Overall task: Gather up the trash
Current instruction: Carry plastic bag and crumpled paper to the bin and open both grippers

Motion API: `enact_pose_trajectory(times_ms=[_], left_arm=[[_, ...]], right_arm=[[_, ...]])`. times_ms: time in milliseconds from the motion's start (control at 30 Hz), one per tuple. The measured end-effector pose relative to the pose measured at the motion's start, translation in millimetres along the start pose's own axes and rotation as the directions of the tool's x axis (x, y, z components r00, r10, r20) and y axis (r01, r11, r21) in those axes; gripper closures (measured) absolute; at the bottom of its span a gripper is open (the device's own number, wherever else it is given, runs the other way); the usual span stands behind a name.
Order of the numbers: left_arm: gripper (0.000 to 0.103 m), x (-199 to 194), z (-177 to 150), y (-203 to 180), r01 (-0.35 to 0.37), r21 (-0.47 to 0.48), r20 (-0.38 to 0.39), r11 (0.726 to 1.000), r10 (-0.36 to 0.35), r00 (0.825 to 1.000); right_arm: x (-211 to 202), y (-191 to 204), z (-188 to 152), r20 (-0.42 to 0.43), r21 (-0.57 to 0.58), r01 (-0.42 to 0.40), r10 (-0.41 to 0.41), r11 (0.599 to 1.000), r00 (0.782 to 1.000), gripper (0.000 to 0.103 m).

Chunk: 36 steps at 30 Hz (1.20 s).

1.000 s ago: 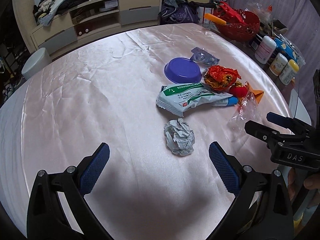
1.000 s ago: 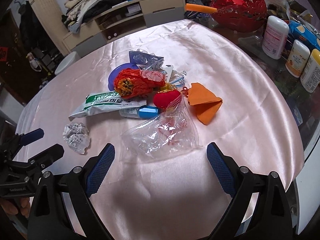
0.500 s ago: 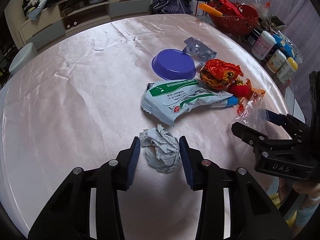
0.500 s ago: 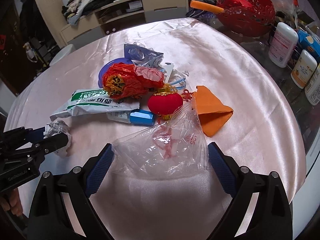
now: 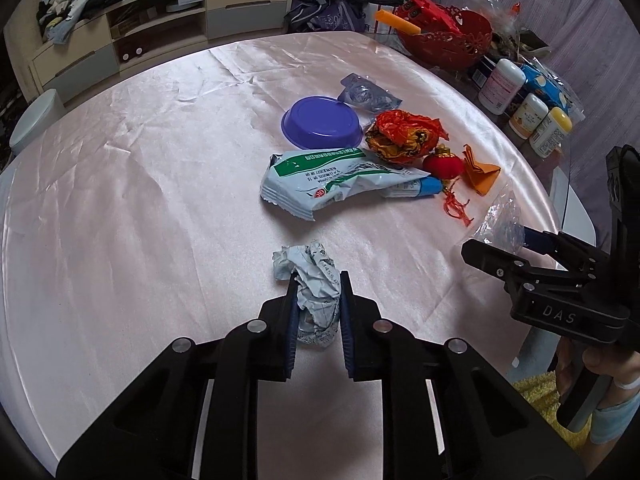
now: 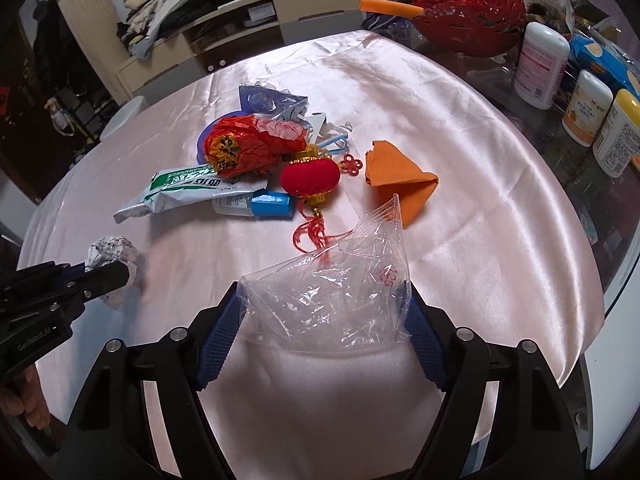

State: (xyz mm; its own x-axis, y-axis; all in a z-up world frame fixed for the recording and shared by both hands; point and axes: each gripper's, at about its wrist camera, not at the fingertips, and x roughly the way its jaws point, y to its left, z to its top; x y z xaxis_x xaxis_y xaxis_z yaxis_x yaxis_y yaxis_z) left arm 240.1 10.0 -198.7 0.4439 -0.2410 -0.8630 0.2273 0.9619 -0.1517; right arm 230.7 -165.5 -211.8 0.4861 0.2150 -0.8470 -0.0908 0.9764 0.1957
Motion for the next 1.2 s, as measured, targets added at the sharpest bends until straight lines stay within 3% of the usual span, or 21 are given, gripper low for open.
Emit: enact_pose_trajectory(times_ms=[333, 633, 867, 1200], left_arm=[[0.086, -57.5, -19.3, -30.5, -0.005, 0.040, 0.076, 0.999, 0.002, 0.997], [0.086, -100.9, -57.8, -71.2, 0.013, 0.075, 0.113, 0.997, -0.022, 0.993], [0.086, -99.8, -101.9, -99.8, 0.051, 0.090, 0.083, 0.995, -0.058, 0.995], [0.086, -69.0, -151.9, -128.4, 0.099, 0.100, -0.006, 0.990, -0.099, 0.995]], right_arm=[[-71.1, 3.2, -17.8, 0.095, -0.003, -0.011, 0.011, 1.000, 0.995, 0.025], [-124.6, -7.0, -59.2, 0.125, 0.006, 0.012, -0.012, 1.000, 0.992, 0.025], [-136.2, -21.3, -106.4, 0.082, 0.017, 0.033, -0.034, 0.999, 0.996, 0.025], [-121.4, -42.6, -159.7, -0.008, 0.073, 0.035, -0.035, 0.997, 0.999, 0.025]])
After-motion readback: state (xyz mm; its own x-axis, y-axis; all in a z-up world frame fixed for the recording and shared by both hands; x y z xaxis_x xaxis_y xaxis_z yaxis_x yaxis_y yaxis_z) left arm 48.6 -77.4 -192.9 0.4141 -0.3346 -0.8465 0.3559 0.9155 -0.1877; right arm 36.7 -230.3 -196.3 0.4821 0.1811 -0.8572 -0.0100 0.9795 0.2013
